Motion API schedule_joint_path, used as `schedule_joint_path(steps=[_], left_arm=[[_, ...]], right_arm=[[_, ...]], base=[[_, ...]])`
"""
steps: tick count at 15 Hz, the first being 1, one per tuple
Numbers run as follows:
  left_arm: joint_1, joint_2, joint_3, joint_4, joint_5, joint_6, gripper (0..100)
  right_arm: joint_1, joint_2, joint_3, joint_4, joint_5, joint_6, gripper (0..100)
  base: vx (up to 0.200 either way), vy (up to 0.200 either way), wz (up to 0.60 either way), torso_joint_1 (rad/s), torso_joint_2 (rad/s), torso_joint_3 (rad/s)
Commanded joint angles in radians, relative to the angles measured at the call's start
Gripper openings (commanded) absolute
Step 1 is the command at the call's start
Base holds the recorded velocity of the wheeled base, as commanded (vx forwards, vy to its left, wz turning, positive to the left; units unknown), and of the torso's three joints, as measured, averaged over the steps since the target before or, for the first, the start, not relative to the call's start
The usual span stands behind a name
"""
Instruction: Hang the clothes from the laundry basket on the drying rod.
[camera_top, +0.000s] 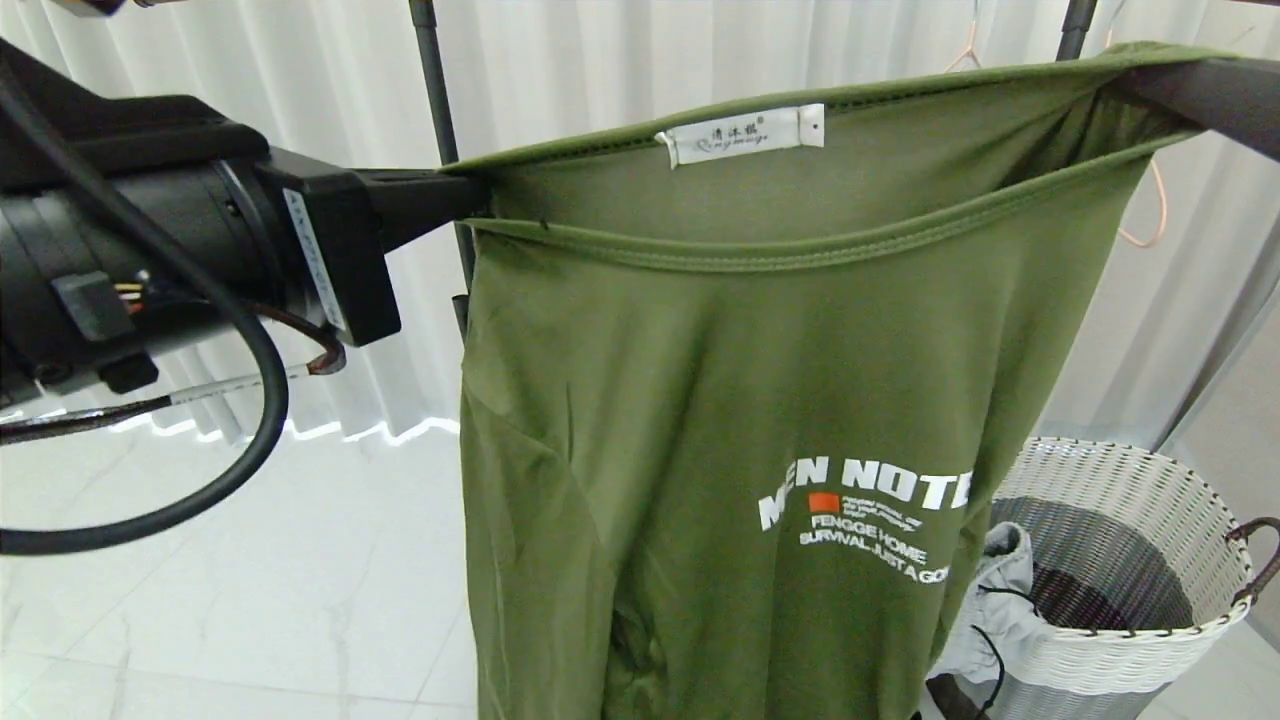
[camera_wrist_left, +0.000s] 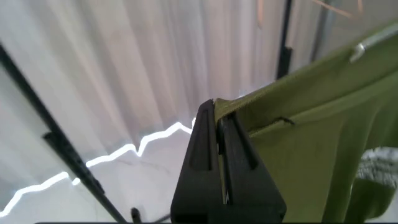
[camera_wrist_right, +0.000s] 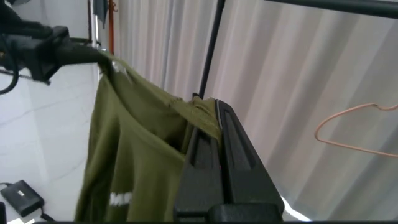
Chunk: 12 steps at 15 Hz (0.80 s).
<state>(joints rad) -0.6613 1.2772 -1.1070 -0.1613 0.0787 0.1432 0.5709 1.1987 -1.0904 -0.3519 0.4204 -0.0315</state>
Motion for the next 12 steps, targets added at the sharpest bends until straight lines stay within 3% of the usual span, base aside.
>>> schedule_joint_path(steps=[1, 6, 8, 12], left_arm=[[0.014, 0.044, -0.06, -0.001, 0.038, -0.002, 0], [0.014, 0.077, -0.057, -0.001, 0.035, -0.002, 0], [0.02, 0.14, -0.082, -0.003, 0.033, -0.03, 0], [0.046, 0.284, -0.232, -0.003, 0.032, -0.036, 0]], right_arm=[[0.0, -0.005, 0.0, -0.001, -0.003, -0.001, 0], [-0.006, -0.025, 0.017, 0.034, -0.002, -0.011, 0], [-0.006, -0.059, 0.014, 0.113, -0.002, -0.047, 0], [0.018, -0.179, 0.015, 0.307, 0.006, -0.05, 0]], base=[[0.0, 0.0, 0.0, 0.0, 0.0, 0.0], [0.0, 0.0, 0.0, 0.0, 0.0, 0.0], [0.0, 0.0, 0.0, 0.0, 0.0, 0.0], [0.0, 0.0, 0.0, 0.0, 0.0, 0.0]])
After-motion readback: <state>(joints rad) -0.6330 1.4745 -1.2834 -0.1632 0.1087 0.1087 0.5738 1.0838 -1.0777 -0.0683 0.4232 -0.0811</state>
